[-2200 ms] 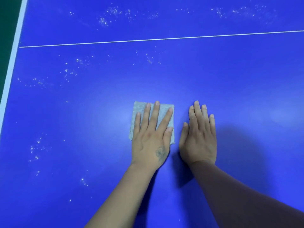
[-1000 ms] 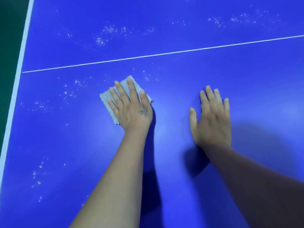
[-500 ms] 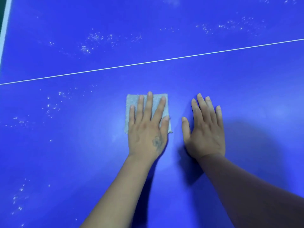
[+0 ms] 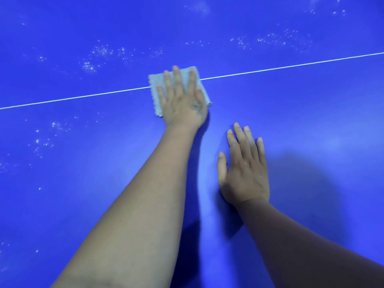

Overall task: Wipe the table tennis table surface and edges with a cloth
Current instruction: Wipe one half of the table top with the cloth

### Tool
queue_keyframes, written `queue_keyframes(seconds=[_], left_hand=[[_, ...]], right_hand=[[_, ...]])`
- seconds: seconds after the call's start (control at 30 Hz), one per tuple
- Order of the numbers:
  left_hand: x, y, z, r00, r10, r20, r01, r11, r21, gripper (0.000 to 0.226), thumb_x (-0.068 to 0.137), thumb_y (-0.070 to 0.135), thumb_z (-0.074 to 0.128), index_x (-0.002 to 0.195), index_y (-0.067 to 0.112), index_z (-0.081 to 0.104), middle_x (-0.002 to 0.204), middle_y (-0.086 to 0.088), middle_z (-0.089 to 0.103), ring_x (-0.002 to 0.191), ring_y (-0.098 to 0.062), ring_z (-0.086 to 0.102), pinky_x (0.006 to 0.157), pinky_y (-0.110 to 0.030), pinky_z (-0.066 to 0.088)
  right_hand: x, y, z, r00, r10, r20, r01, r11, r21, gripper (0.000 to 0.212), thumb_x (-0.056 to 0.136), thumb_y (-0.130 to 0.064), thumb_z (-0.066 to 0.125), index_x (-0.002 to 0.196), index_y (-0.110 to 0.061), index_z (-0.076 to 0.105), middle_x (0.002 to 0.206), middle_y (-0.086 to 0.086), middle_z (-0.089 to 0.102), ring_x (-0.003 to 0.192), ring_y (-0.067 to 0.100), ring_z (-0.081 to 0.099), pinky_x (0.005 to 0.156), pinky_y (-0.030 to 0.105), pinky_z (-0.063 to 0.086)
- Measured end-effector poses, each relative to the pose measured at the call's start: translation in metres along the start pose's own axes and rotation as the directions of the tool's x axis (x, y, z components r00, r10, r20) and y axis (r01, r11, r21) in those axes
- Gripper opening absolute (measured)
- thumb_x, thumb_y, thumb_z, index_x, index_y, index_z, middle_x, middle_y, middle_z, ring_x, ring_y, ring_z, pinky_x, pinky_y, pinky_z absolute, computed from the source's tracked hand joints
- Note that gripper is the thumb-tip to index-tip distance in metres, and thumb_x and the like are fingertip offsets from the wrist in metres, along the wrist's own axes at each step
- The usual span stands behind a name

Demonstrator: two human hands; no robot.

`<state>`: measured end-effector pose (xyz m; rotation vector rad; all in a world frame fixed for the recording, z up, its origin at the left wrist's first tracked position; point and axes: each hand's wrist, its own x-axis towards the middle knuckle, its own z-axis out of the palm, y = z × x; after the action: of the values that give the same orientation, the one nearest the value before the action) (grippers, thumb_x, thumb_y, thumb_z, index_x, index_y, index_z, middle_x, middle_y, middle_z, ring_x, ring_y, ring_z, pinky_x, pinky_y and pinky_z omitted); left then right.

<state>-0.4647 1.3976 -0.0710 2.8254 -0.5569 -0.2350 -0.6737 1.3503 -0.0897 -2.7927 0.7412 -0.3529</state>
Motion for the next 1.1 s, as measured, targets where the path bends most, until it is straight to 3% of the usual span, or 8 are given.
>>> queue_keyframes(seconds=[0.13, 0.23, 0.37, 0.5, 0.6, 0.73, 0.9, 1.1], left_hand=[[-0.032, 0.017, 0.013, 0.943, 0.329, 0.048, -0.332, 0.941, 0.060, 0.062, 0.110, 0.045, 0.012, 0.172, 0.035, 0.016, 0.181, -0.004, 0.006, 0.167, -0.028, -0.001, 0.133, -0.051, -0.004], [-0.064, -0.007, 0.018, 0.902, 0.431, -0.009, -0.429, 0.899, 0.085, 0.059, 0.113, 0.042, 0.016, 0.170, 0.032, 0.028, 0.179, -0.005, 0.018, 0.166, -0.030, 0.011, 0.134, -0.051, 0.006], [-0.110, -0.054, 0.005, 0.936, 0.351, -0.027, -0.348, 0.933, 0.090, 0.055, 0.115, 0.041, 0.025, 0.169, 0.032, 0.030, 0.179, -0.003, 0.017, 0.166, -0.028, 0.011, 0.134, -0.052, 0.009], [-0.117, -0.119, -0.021, 0.997, 0.052, -0.048, -0.049, 0.997, 0.065, 0.060, 0.112, 0.047, 0.019, 0.171, 0.036, 0.021, 0.181, 0.001, 0.009, 0.167, -0.025, 0.004, 0.134, -0.051, 0.004], [-0.086, -0.145, -0.032, 0.982, -0.154, -0.107, 0.158, 0.987, 0.036, 0.062, 0.110, 0.049, 0.013, 0.171, 0.037, 0.017, 0.181, -0.001, 0.007, 0.167, -0.026, 0.002, 0.134, -0.053, 0.002], [-0.036, -0.130, -0.029, 0.963, -0.238, -0.123, 0.238, 0.971, -0.017, 0.060, 0.113, 0.043, 0.018, 0.172, 0.037, 0.010, 0.181, -0.004, 0.000, 0.167, -0.027, -0.005, 0.133, -0.054, -0.005], [-0.028, -0.087, -0.015, 0.993, -0.041, -0.107, 0.047, 0.998, 0.052, 0.062, 0.110, 0.047, 0.018, 0.171, 0.038, 0.016, 0.181, -0.003, 0.004, 0.167, -0.029, -0.001, 0.133, -0.053, -0.002], [-0.136, -0.080, -0.001, 0.979, 0.174, -0.107, -0.167, 0.983, 0.074, 0.057, 0.114, 0.043, 0.028, 0.170, 0.033, 0.028, 0.179, -0.004, 0.017, 0.167, -0.028, 0.009, 0.134, -0.053, 0.007]], right_hand=[[0.000, 0.001, -0.002, 1.000, -0.007, 0.021, 0.008, 1.000, -0.023, 0.062, 0.103, -0.034, 0.041, 0.159, -0.008, 0.043, 0.172, 0.005, 0.030, 0.162, 0.027, 0.022, 0.130, 0.055, 0.016], [0.001, 0.000, -0.004, 0.999, -0.003, 0.046, 0.004, 0.999, -0.033, 0.061, 0.104, -0.036, 0.038, 0.159, -0.009, 0.043, 0.173, 0.004, 0.029, 0.162, 0.026, 0.020, 0.131, 0.054, 0.014], [0.002, 0.000, -0.003, 0.999, -0.006, 0.041, 0.007, 0.999, -0.035, 0.061, 0.103, -0.035, 0.040, 0.158, -0.008, 0.043, 0.173, 0.004, 0.029, 0.162, 0.027, 0.021, 0.130, 0.055, 0.015], [0.001, 0.000, -0.001, 1.000, -0.004, 0.029, 0.005, 1.000, -0.022, 0.061, 0.103, -0.034, 0.042, 0.157, -0.007, 0.045, 0.172, 0.005, 0.031, 0.161, 0.028, 0.023, 0.130, 0.055, 0.016], [0.001, 0.001, -0.002, 1.000, -0.011, 0.016, 0.011, 1.000, -0.018, 0.060, 0.104, -0.035, 0.042, 0.156, -0.006, 0.046, 0.171, 0.006, 0.032, 0.161, 0.029, 0.025, 0.129, 0.056, 0.018], [0.001, 0.000, -0.002, 1.000, -0.018, 0.015, 0.019, 1.000, -0.022, 0.061, 0.104, -0.037, 0.039, 0.156, -0.006, 0.046, 0.172, 0.008, 0.032, 0.160, 0.030, 0.026, 0.130, 0.056, 0.017], [0.001, 0.000, -0.003, 1.000, -0.027, 0.014, 0.028, 1.000, -0.006, 0.061, 0.104, -0.037, 0.041, 0.156, -0.005, 0.045, 0.171, 0.010, 0.033, 0.160, 0.030, 0.025, 0.130, 0.056, 0.016], [0.001, -0.001, -0.007, 0.999, -0.036, 0.040, 0.038, 0.998, -0.042, 0.060, 0.106, -0.034, 0.036, 0.155, -0.001, 0.044, 0.169, 0.015, 0.035, 0.158, 0.036, 0.028, 0.128, 0.059, 0.018]])
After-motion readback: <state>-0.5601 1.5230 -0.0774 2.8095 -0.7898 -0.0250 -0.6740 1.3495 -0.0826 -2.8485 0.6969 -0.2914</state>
